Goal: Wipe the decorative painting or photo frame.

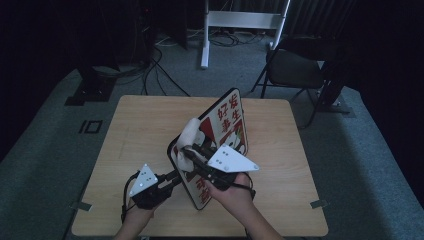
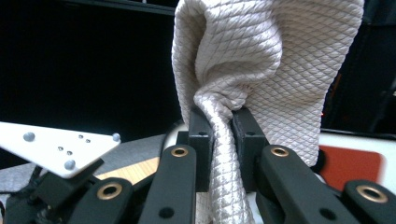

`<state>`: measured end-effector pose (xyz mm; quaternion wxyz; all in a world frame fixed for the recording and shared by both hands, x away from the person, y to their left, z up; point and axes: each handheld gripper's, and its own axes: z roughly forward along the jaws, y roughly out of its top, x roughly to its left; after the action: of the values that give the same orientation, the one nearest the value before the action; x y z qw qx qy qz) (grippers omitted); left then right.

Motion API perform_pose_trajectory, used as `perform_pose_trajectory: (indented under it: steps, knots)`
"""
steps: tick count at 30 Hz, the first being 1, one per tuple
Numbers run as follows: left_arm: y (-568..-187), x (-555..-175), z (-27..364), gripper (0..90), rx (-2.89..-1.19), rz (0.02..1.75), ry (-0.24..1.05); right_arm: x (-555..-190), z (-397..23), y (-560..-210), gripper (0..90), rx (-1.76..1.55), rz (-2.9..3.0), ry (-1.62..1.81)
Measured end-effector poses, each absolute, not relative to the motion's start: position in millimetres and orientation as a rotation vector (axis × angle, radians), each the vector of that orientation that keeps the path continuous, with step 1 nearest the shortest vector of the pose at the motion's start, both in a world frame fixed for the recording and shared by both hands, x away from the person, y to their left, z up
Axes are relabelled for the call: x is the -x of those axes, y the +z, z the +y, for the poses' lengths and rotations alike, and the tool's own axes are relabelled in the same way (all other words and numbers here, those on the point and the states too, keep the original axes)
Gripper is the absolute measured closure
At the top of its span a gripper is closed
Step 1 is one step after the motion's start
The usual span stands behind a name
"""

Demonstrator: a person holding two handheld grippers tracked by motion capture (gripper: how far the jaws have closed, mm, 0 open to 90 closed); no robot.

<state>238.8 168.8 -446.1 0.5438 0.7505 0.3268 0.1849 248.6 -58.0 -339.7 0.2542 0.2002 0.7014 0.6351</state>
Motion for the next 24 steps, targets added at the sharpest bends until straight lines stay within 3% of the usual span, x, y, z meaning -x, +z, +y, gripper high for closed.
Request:
perform_pose_trajectory:
  steps: [8,24]
  knots:
    - [-443,-236,167,74.9,-1.783,0.759,0.438,-246,-46,-361,80.7,-0.531,1.953,1.684]
    - [-442,-235,162,75.3,-1.802,0.741,0.432,-229,-69,-425,80.6,-0.569,2.079,1.555]
